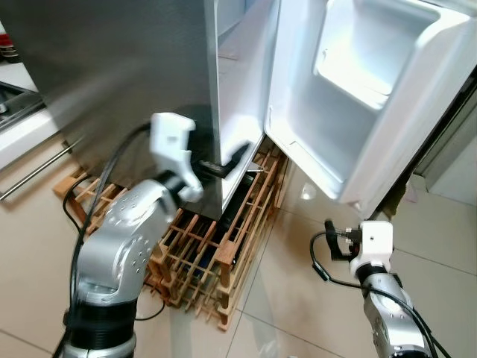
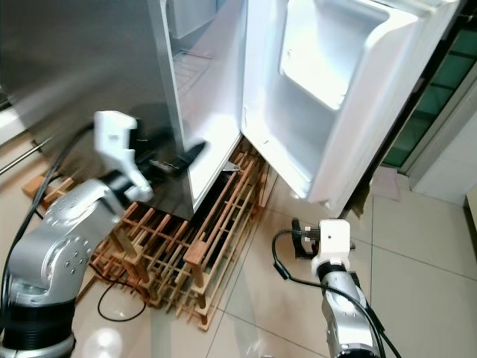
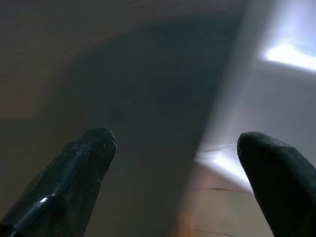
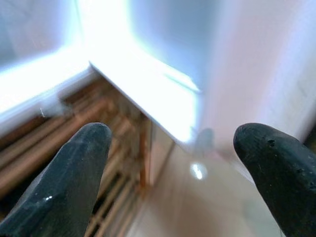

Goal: Restocking fridge

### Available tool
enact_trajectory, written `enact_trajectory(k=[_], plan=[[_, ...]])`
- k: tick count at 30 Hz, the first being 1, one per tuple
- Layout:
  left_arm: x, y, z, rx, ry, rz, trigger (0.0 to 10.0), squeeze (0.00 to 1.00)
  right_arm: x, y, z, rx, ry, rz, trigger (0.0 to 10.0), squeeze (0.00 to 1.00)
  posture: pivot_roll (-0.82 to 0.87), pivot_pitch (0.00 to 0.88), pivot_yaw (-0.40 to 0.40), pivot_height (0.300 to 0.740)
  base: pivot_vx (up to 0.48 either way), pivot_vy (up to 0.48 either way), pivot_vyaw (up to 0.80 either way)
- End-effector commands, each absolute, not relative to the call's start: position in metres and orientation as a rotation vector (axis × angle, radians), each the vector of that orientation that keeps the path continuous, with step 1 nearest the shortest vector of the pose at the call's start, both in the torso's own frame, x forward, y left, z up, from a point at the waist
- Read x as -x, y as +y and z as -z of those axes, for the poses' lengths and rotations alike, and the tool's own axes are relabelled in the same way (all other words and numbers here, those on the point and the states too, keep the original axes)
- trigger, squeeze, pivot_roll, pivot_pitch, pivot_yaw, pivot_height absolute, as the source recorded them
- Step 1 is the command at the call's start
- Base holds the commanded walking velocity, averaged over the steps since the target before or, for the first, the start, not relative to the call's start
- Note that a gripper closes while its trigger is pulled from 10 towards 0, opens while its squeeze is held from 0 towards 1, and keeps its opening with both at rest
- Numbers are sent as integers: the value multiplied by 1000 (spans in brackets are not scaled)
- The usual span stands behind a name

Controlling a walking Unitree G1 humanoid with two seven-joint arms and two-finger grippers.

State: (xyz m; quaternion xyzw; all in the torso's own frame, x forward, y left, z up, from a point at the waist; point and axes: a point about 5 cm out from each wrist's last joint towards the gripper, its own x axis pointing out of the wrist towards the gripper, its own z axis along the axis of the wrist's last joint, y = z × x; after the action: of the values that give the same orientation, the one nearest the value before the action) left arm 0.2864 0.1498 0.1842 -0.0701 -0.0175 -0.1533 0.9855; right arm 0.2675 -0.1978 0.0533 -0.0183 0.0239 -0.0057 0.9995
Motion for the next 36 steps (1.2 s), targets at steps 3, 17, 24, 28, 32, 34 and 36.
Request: enact_trajectory(k=[3,17,24,28,32,34,36], plan=[[-280,164,-171,75,-39,176,10000,0,-276,-191,-70,22,-8,1,10000,0,20,0,-15,740,0,0,0],[-276,145,-165,-35,-133,179,10000,0,-289,-166,-97,17,-59,-69,10000,0,31,0,-24,740,0,165,643],[-272,135,-168,-83,-189,233,10000,0,-291,-161,-105,16,-62,-82,10000,0,32,0,-26,740,0,-69,599],[-270,133,-170,-93,-207,240,10000,0,-290,-160,-106,16,-60,-89,10000,0,32,0,-28,740,0,-480,597],[-269,131,-173,-89,-237,258,10000,0,-290,-160,-106,19,-55,-95,10000,0,31,0,-30,740,0,-480,598],[-267,129,-175,-85,-252,278,10000,0,-290,-159,-106,20,-49,-98,10000,0,31,0,-30,740,0,-480,597],[-265,127,-176,-83,-265,293,10000,0,-290,-159,-106,19,-43,-103,10000,0,31,0,-31,740,0,-480,597]])
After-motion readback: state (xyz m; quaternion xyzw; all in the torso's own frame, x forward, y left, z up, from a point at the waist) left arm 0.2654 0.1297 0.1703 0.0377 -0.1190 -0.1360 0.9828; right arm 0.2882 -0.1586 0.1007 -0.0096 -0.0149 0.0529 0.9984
